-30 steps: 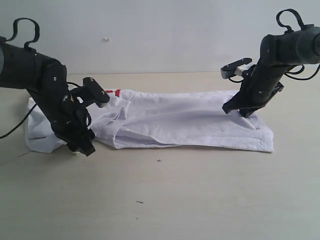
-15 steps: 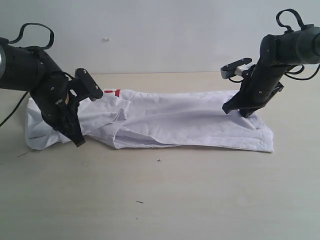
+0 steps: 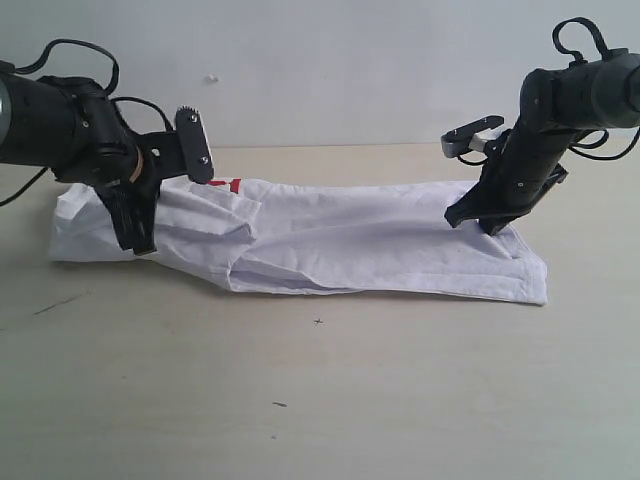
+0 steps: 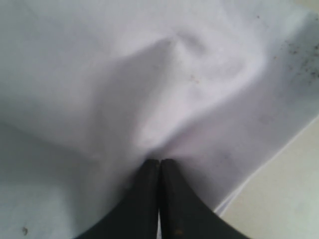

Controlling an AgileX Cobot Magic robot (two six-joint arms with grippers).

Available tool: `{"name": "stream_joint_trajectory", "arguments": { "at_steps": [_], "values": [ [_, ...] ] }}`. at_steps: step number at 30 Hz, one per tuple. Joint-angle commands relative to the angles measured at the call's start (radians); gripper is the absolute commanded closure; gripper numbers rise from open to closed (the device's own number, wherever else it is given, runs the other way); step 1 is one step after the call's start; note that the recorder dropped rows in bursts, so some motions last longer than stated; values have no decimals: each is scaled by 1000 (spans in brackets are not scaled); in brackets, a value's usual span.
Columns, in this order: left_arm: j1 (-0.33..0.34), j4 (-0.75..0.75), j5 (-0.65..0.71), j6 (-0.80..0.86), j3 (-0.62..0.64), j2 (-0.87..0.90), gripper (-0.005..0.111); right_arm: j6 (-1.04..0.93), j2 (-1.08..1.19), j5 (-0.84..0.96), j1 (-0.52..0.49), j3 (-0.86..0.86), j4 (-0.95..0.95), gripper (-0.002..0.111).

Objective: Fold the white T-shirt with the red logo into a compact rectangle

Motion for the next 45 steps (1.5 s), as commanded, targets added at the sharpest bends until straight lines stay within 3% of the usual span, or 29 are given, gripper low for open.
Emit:
{"name": "stream_joint_trajectory", "arguments": {
  "at_steps": [1, 5, 13, 16, 18, 20, 23, 25, 34, 40, 45],
  "values": [
    [-1, 22, -116, -3, -9, -3, 80, -10, 18, 18, -1, 15, 21, 108],
    [15, 92, -150, -97, -9, 1, 67, -17, 18, 11, -1, 15, 21, 108],
    [39, 141, -131, -453, -9, -14, 68, -20, 18, 11, -1, 15, 21, 108],
    [30, 56, -136, -497, -9, -48, 68, -20, 18, 13, -1, 15, 21, 108],
    [18, -74, -131, -384, -9, -72, 68, -20, 18, 13, -1, 15, 21, 108],
    [5, -309, -98, -131, -9, -85, 68, -20, 18, 13, -1, 15, 21, 108],
    [-11, -741, 45, 394, -9, -84, 68, -20, 18, 13, -1, 15, 21, 108],
    [-11, -867, 98, 564, -7, -72, 68, -20, 18, 13, -1, 15, 21, 108],
    [-11, -714, 4, 535, 26, -13, 67, -20, 18, 14, -1, 15, 21, 108],
    [-11, -511, -138, 360, 26, 19, 54, -20, 18, 14, -1, 15, 21, 108],
    [-9, -442, -131, 346, 26, 48, 67, -20, 18, 14, -1, 15, 21, 108]
  ]
}}
